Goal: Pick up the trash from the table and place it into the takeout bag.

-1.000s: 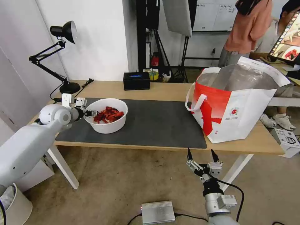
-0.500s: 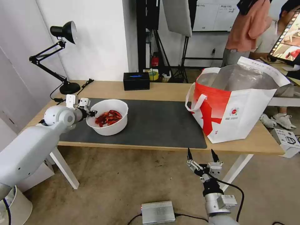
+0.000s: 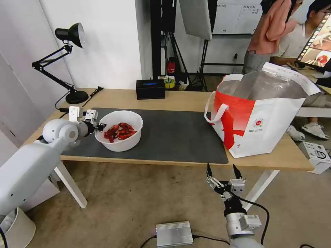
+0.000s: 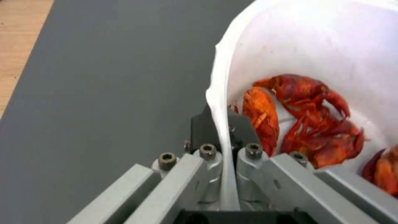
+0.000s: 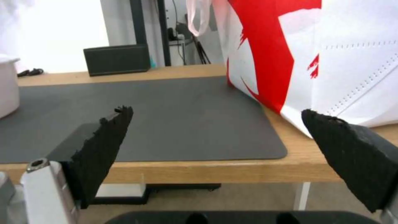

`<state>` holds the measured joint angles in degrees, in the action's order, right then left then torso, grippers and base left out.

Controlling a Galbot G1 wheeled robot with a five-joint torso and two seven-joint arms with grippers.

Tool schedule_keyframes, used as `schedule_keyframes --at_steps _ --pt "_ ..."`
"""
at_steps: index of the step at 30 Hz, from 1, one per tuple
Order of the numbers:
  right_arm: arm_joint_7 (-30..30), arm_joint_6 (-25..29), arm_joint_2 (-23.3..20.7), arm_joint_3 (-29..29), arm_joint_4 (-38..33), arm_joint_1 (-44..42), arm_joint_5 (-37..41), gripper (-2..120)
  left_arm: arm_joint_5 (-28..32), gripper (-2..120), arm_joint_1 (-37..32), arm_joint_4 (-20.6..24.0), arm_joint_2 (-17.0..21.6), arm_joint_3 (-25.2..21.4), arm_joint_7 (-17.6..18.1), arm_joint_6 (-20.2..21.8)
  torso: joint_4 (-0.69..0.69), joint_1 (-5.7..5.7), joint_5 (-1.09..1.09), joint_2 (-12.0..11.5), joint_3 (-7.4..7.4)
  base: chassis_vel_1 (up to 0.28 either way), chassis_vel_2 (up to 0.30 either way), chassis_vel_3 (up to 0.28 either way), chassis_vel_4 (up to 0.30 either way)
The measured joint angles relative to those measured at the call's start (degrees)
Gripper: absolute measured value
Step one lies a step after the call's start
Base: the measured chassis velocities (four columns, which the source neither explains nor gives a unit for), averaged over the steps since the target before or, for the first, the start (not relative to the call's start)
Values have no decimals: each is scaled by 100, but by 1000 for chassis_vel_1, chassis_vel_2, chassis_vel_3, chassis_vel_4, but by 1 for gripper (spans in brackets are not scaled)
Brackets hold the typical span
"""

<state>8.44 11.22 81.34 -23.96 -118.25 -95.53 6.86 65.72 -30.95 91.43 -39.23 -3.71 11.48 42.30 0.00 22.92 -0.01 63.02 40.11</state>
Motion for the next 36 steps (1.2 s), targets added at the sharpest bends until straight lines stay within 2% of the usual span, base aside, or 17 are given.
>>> schedule_keyframes --at_steps 22,31,36 --pt "0 0 0 0 0 0 0 100 1233 0 -1039 1582 120 -1052 584 -10 0 0 1 0 0 0 0 0 0" --pt "0 0 0 0 0 0 0 100 1482 0 -1148 2240 76 -1110 699 -14 0 0 1 0 0 0 0 0 0" --pt "0 0 0 0 0 0 0 100 1621 0 -1053 2599 -20 -995 752 -17 0 0 2 0 -1 0 0 0 0"
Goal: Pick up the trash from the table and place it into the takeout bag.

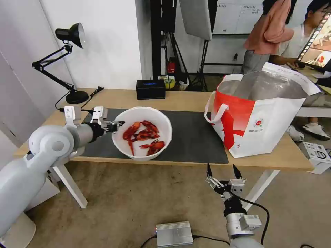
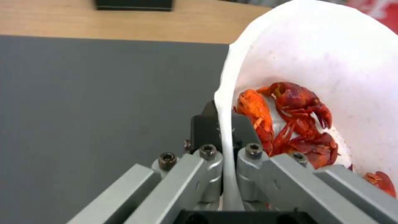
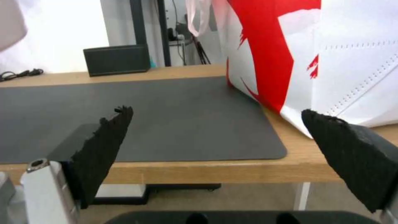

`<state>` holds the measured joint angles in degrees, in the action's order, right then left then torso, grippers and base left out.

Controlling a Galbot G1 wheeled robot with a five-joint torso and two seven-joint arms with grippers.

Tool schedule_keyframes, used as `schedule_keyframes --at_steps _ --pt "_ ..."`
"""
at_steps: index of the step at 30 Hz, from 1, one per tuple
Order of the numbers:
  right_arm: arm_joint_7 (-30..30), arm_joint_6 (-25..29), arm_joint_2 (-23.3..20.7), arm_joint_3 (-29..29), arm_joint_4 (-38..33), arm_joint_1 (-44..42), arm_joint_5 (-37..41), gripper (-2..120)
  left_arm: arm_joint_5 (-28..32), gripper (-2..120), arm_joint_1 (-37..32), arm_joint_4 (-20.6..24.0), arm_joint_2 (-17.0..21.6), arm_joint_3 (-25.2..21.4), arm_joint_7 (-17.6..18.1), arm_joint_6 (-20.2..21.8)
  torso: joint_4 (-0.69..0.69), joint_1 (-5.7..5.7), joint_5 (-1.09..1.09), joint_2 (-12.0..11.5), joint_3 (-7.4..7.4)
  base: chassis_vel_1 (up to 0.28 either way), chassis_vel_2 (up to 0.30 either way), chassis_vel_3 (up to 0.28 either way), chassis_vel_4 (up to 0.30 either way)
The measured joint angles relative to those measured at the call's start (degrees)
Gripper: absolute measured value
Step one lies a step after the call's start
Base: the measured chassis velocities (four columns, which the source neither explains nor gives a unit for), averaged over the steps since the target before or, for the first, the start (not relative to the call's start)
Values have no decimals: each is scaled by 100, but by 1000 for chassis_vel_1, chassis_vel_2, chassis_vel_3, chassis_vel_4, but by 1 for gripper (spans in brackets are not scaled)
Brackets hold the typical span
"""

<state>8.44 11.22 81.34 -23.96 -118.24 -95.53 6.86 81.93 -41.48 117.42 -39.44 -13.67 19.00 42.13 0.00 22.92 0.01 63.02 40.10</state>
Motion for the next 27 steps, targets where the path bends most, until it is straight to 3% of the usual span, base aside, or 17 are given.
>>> schedule_keyframes --at_steps 11,27 --pt "0 0 0 0 0 0 0 100 198 0 445 243 -229 435 68 -1 0 0 0 0 0 0 0 0 0" --pt "0 0 0 0 0 0 0 100 735 0 1995 35 -442 1697 265 0 0 1 0 0 0 0 0 0 0"
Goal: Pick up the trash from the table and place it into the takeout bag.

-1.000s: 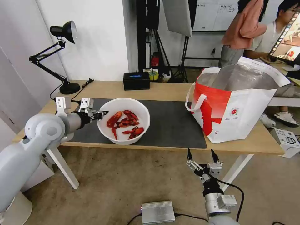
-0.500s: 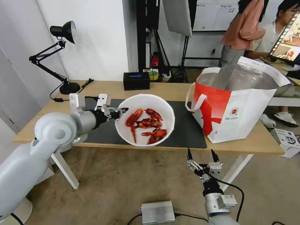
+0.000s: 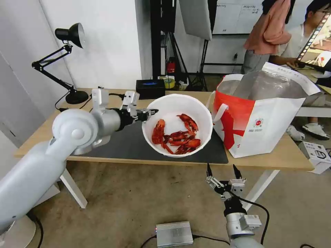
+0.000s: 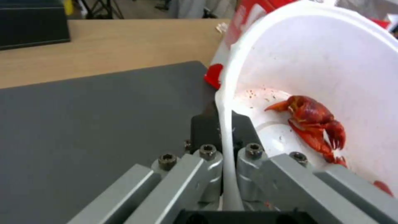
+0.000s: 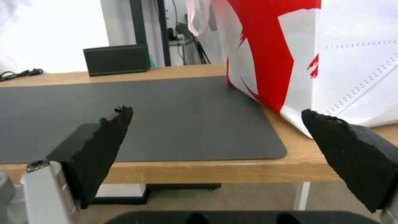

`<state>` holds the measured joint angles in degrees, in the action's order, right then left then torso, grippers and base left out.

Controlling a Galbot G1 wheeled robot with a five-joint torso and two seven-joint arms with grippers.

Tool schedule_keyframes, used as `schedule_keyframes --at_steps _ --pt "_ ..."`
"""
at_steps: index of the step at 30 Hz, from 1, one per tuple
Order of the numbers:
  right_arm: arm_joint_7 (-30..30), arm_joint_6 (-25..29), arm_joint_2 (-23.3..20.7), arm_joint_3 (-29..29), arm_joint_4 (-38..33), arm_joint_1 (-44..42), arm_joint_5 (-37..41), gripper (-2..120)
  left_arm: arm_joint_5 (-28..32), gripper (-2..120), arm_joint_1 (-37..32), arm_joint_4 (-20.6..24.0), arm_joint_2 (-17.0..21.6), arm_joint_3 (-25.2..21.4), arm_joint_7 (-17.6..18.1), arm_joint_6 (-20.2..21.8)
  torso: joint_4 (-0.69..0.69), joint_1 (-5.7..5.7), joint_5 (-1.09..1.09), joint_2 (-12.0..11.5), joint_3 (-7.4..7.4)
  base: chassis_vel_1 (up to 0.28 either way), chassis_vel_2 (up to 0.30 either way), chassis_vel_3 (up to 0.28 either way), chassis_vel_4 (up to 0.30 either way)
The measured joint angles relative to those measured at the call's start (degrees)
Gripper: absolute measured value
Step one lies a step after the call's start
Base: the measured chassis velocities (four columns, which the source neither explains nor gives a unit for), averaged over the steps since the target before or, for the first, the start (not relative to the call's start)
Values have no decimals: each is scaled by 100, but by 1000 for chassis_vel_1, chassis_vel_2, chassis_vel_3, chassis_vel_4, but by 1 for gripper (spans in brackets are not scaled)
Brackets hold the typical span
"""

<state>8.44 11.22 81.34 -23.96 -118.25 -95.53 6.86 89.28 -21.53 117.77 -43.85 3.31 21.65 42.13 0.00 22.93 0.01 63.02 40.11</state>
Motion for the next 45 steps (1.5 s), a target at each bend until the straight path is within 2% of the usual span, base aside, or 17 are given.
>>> schedule_keyframes --at_steps 7,9,14,17,33,37,45 --pt "0 0 0 0 0 0 0 100 258 0 669 -104 -71 585 66 1 0 0 0 0 0 0 0 0 0" --pt "0 0 0 1 0 0 0 100 339 0 995 -223 -194 837 74 2 0 0 0 0 0 0 0 0 0" --pt "0 0 0 0 0 0 0 100 477 0 1407 -346 -413 1105 94 2 0 0 0 0 0 0 0 0 0" --pt "0 0 0 0 0 0 0 100 546 0 1704 -437 -690 1306 153 1 0 0 0 0 0 0 0 0 0" --pt "0 0 0 0 0 0 0 100 656 0 2479 -987 -1504 1719 268 1 0 -1 0 0 0 0 0 0 0" --pt "0 0 0 1 0 0 0 100 672 0 2762 -1302 -1852 1872 276 1 0 -1 1 0 0 0 0 0 0" --pt "0 0 0 0 0 0 0 100 676 0 3093 -1776 -2229 2113 303 1 0 -1 0 0 0 0 0 0 0"
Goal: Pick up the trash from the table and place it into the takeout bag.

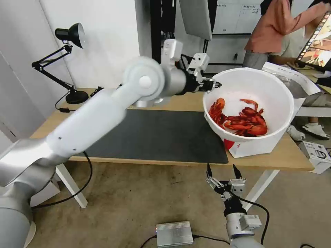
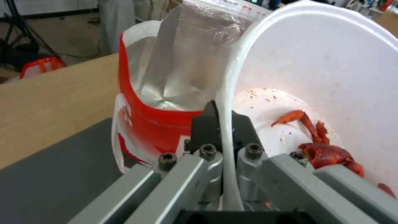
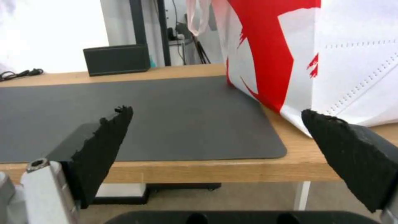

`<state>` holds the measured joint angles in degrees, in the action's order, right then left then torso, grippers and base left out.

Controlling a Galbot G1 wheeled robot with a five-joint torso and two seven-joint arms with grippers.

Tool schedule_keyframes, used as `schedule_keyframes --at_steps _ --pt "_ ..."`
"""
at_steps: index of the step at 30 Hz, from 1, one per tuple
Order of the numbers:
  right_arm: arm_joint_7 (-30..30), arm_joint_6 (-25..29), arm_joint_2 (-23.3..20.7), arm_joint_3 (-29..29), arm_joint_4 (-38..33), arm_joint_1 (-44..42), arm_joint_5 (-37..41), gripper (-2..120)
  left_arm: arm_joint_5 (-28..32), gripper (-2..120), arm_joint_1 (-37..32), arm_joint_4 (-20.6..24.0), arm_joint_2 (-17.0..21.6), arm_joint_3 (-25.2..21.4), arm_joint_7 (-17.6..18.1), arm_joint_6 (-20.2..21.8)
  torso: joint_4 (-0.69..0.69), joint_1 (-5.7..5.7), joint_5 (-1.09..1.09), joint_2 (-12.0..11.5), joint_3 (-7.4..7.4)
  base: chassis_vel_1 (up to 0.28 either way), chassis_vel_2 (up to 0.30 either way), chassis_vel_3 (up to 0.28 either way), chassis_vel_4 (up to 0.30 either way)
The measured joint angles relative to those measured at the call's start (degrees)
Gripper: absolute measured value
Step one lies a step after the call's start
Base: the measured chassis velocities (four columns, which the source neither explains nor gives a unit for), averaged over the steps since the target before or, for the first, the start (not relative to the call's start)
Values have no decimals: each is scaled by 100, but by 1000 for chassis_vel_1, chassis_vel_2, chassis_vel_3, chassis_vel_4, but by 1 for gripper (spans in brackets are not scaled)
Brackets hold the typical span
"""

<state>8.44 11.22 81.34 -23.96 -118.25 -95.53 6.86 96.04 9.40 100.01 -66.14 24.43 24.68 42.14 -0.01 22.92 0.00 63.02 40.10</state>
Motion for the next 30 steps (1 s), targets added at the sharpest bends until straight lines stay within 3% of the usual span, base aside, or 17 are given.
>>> schedule_keyframes --at_steps 5,8,17,30 --pt "0 0 0 0 0 0 0 100 47 0 219 -278 -135 150 -11 0 1 0 0 0 0 0 0 0 0" --pt "0 0 0 0 0 0 0 100 52 0 401 -619 -382 201 -13 0 0 0 1 0 1 0 0 0 0" --pt "0 0 0 0 0 0 0 100 37 0 553 -1069 -895 226 11 -1 0 0 1 0 0 0 0 0 0" --pt "0 0 0 0 0 0 0 100 -50 0 761 -2000 -1797 143 282 0 1 0 0 0 1 0 0 0 0"
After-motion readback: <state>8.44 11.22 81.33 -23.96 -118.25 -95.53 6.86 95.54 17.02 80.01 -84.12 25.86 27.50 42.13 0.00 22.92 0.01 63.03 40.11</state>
